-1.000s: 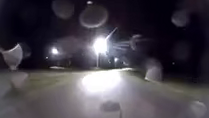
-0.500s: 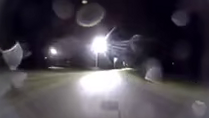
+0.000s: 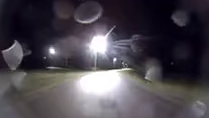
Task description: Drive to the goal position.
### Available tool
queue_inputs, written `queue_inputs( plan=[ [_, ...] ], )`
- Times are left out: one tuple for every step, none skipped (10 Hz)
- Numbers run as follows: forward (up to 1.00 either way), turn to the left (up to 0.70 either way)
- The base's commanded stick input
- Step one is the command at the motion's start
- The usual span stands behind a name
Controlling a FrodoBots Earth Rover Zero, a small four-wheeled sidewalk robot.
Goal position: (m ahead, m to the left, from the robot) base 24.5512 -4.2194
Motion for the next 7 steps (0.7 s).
queue_inputs(
  plan=[
    [1.0,0.05],
    [1.0,0.03],
    [1.0,0.02],
    [1.0,0.03],
    [1.0,0.06],
    [1.0,0.08],
    [1.0,0.1]
  ],
)
